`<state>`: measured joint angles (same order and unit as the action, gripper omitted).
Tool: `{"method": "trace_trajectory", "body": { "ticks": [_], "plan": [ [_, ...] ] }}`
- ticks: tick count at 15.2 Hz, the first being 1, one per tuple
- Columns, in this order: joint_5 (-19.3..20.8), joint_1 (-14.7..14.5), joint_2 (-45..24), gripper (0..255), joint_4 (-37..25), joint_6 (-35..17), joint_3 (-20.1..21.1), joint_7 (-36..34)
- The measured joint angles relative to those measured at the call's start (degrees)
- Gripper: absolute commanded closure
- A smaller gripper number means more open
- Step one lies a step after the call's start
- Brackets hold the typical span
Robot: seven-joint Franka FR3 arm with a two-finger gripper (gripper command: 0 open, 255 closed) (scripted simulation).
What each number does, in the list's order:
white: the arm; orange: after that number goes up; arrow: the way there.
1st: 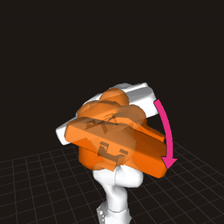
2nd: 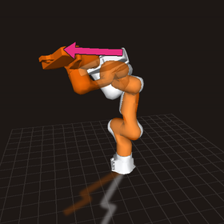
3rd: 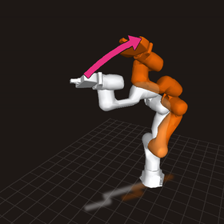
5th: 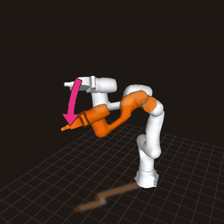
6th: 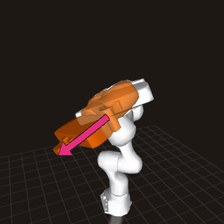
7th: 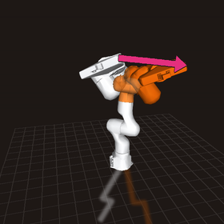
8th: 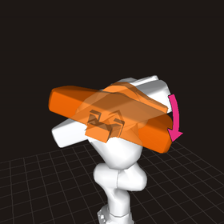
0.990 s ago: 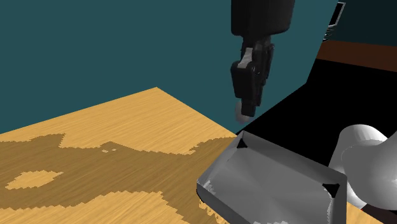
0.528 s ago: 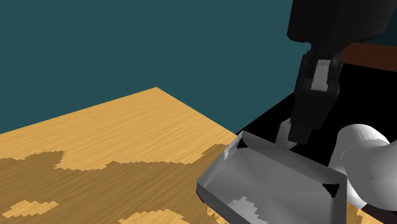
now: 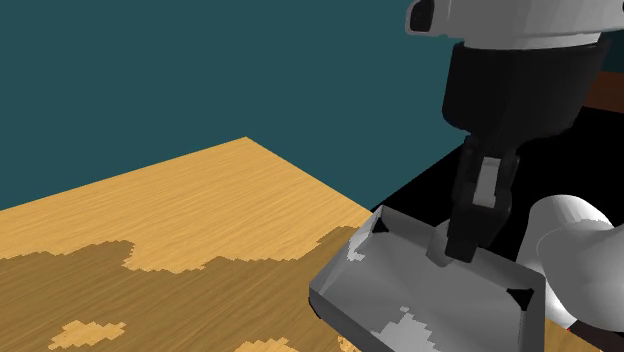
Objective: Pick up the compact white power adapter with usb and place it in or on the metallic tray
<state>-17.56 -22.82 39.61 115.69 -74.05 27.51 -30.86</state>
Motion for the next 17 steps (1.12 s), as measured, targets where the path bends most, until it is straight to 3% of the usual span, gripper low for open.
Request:
{"method": "trace_trajectory", "body": {
  "ticks": [7,14,15,17],
  "plan": [
    [-1.0,-0.7,2.3,255,7.2,-4.9,0.7,0.8],
    [-1.1,-0.7,2.5,255,8.1,-5.7,0.9,0.9],
    [-1.1,-0.7,2.5,0,8.1,-5.7,0.9,0.9],
    [-1.1,-0.7,2.5,0,8.1,-5.7,0.9,0.9]
  ]
}}
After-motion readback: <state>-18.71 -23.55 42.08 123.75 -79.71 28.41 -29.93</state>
